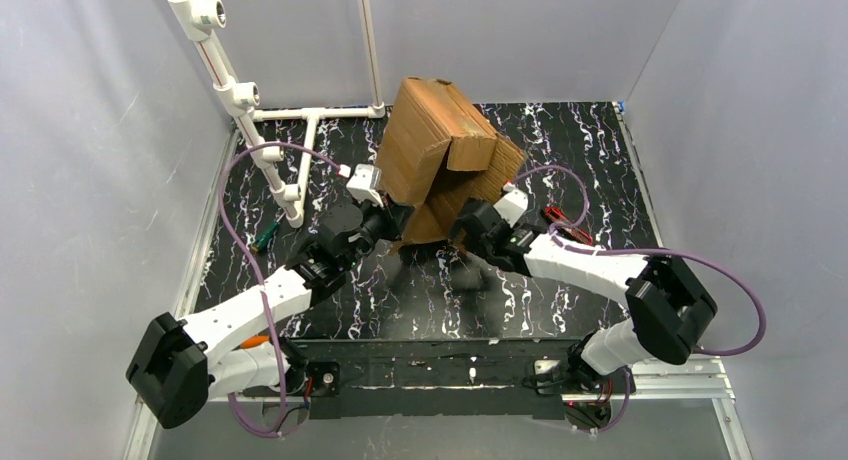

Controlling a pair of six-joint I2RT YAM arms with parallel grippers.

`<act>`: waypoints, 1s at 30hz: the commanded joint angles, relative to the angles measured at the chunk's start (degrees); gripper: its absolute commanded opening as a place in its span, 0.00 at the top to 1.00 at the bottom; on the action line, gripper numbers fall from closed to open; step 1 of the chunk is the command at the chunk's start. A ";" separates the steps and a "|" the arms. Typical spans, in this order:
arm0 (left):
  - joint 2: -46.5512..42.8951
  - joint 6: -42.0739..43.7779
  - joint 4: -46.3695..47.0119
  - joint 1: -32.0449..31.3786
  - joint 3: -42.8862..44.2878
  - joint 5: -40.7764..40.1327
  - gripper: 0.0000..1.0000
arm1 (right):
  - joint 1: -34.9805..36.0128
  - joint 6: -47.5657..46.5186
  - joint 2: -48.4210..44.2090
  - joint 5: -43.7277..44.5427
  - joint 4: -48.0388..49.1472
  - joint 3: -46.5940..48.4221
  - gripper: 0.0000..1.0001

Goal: Unpack the express box
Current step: Open the express box at the center of the board.

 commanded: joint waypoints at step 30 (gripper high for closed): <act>15.97 -16.15 35.45 -1.14 -20.78 4.98 1.00 | -6.26 4.30 1.45 -2.95 36.73 -19.96 0.14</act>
